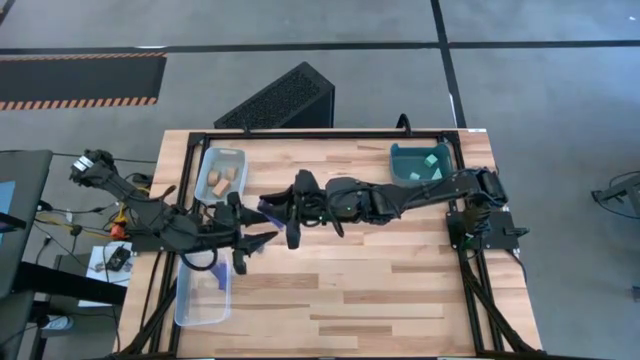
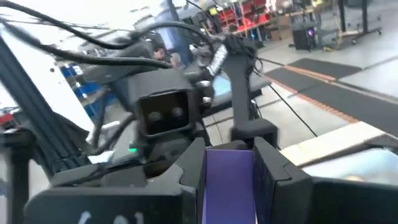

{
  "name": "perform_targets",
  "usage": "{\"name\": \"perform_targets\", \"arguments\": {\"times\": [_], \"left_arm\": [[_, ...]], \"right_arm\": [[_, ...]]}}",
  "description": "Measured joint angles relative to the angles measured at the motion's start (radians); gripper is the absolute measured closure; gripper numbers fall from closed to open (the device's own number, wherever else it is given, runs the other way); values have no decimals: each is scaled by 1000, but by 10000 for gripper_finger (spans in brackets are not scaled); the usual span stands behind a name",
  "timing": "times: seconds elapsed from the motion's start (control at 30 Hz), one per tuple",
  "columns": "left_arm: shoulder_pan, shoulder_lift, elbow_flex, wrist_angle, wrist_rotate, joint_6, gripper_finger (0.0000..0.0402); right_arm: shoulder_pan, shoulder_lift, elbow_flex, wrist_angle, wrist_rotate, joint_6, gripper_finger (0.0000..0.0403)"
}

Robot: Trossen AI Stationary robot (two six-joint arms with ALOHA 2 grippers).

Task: Sort & place blocks by color
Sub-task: Put the blue block into the transparent bin

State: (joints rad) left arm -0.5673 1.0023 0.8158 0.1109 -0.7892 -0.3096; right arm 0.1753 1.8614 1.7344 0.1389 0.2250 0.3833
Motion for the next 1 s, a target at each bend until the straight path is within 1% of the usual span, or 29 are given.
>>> {"name": "perform_targets", "arguments": {"times": [0.13,0.17,0.3,0.37,0.43,0.5,0.57,0.77,0.87,1.0], "left_arm": [[26,-2,1,42,15,-18,200],[32,0,1,50,9,-20,191],[63,-1,1,91,37,11,154],[88,-2,1,101,80,15,146],[112,-2,1,105,142,28,149],[128,-1,1,119,194,48,166],[141,-1,1,136,235,69,197],[171,-4,1,141,319,106,326],[184,-4,1,138,346,104,326],[188,-4,1,138,355,108,326]], "right_arm": [[10,1,0,37,-13,-31,319],[9,1,0,37,-24,-28,320],[7,3,-2,61,-80,-27,322],[8,3,-2,76,-96,-28,322],[9,3,-2,77,-98,-30,322],[9,3,-2,80,-100,-29,322],[10,3,-2,89,-102,-29,322],[10,2,-2,84,-107,-50,322],[11,2,-2,83,-106,-58,322],[12,0,-2,82,-105,-56,322]]}}
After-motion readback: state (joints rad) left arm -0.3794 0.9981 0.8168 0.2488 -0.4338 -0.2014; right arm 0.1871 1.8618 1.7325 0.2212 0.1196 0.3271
